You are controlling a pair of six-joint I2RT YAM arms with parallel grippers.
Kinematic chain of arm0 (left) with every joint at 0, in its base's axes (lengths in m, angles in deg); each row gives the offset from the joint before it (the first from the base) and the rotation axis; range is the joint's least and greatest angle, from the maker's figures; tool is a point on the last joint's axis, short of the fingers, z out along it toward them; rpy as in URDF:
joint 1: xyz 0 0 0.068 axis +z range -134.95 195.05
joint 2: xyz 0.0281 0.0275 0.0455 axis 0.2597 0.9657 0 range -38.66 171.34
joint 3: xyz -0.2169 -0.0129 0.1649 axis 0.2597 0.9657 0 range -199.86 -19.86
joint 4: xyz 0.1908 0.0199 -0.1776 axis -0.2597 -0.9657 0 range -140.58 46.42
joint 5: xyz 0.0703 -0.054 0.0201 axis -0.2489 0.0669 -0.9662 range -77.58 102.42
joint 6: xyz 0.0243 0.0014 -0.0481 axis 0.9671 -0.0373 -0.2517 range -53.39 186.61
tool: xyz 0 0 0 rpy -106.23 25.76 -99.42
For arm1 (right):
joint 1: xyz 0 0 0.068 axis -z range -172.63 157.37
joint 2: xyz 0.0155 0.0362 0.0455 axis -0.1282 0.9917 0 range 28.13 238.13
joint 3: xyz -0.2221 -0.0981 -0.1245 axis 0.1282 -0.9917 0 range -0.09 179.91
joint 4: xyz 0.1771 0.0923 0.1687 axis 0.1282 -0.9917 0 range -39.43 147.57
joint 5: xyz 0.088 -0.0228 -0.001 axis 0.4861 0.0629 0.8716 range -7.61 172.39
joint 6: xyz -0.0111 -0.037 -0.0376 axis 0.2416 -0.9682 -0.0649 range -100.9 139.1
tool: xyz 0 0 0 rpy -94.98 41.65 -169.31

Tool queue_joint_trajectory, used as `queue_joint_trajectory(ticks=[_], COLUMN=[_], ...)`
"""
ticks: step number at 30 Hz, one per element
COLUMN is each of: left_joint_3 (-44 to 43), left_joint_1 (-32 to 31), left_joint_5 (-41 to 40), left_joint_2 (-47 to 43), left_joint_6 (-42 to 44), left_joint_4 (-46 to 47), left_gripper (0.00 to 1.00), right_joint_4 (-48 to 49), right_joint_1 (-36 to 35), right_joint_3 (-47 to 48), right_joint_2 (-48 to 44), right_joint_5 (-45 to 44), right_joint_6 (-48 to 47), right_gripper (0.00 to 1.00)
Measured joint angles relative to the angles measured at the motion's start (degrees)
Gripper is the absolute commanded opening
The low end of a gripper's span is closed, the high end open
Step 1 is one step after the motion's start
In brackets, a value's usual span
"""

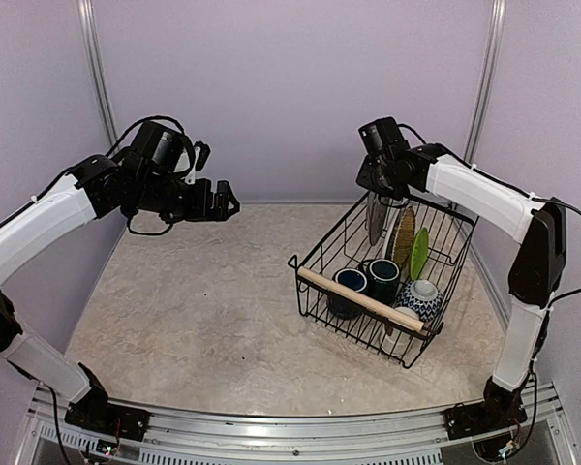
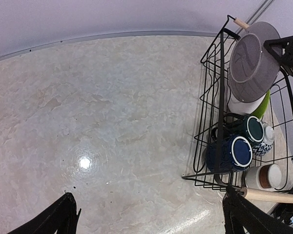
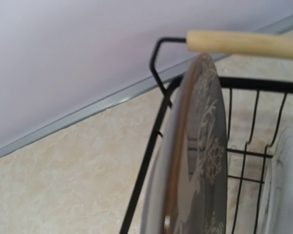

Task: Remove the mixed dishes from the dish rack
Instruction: Grab the plate from the dish rack, then pass from the right arm to the left

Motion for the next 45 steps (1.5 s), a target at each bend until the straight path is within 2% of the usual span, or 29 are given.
queue_joint_trajectory(ticks=[6,9,17,23,31,38,45], left_joint_3=[-0.2,-0.3,-0.3,-0.3,-0.2,-0.3,-0.3], left_joint_1=[0.0,0.0,1.3,6.8,13.2,13.2,12.1], left_joint_5=[0.0,-0.2,2.2,11.2,30.2,43.6,48.5], left_joint_2=[0.1,0.1,-0.1,-1.5,-2.6,4.1,9.5], left_joint_6=[-0.2,-0.6,-3.4,-8.8,-22.3,-34.6,-43.2], left_joint_4=[0.0,0.0,0.1,1.9,10.4,19.4,24.7], left_gripper=[0.99,0.99,0.99,0.99,0.98,0.98,0.94], right_joint_4=[5.1,10.0,16.0,18.3,20.3,21.8,22.1], right_joint_1=[-0.2,-0.7,-1.4,-1.8,-2.6,-8.0,-15.6], right_joint_3=[-3.7,-7.2,-11.7,-18.9,-23.5,-24.0,-24.3], right_joint_2=[-5.0,-8.2,-13.2,-17.7,-22.6,-23.1,-22.9], right_joint_5=[5.7,10.6,20.4,27.7,35.9,34.9,30.2], right_joint_6=[-8.1,-14.9,-35.3,-51.5,-65.7,-77.6,-89.1], right_gripper=[0.0,0.0,0.0,0.0,0.0,0.0,0.0])
